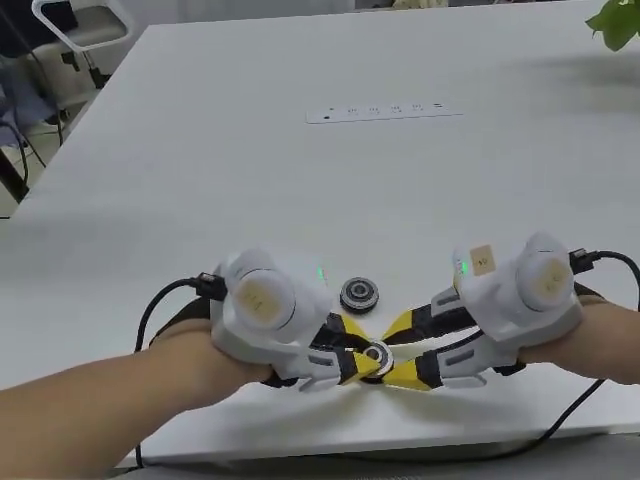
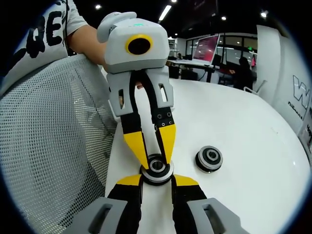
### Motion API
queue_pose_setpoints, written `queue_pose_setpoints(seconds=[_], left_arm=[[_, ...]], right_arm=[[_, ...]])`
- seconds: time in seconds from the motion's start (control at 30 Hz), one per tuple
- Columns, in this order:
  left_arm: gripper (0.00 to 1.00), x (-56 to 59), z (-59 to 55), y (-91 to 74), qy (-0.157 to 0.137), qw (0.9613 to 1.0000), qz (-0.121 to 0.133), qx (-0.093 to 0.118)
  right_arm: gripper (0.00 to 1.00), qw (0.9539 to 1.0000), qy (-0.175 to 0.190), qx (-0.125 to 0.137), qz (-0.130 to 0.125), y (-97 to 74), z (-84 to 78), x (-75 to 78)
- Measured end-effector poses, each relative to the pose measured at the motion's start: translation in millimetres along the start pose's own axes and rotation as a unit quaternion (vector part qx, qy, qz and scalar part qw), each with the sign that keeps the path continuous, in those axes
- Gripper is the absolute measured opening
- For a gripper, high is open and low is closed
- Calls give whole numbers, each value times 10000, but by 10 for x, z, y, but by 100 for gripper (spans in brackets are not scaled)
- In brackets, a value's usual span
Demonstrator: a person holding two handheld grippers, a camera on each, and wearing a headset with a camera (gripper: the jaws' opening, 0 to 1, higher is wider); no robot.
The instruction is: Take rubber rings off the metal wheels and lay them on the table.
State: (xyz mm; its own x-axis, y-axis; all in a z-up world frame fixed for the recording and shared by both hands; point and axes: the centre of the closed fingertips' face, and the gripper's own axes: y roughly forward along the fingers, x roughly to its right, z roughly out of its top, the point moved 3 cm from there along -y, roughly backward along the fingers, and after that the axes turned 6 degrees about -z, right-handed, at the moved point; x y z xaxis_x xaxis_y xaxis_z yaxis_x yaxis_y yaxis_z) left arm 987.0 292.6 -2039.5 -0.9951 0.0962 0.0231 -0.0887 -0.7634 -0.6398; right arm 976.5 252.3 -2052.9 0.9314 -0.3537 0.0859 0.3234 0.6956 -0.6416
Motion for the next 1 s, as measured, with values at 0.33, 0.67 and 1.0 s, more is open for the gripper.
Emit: queue_pose_setpoints(seconds=[0.33, 0.67, 1.0], left_arm=[[9, 1, -1, -1, -13, 10000, 19, -7], [8, 7, -1, -1, -6, 10000, 45, -21], [8, 12, -1, -2, -15, 10000, 53, -20]], right_arm=[[19, 10000, 57, -42, -10, -14, -8, 3], [15, 9997, 227, -56, 28, -27, -35, 11], [12, 9993, 368, -71, 35, -38, -55, 21]])
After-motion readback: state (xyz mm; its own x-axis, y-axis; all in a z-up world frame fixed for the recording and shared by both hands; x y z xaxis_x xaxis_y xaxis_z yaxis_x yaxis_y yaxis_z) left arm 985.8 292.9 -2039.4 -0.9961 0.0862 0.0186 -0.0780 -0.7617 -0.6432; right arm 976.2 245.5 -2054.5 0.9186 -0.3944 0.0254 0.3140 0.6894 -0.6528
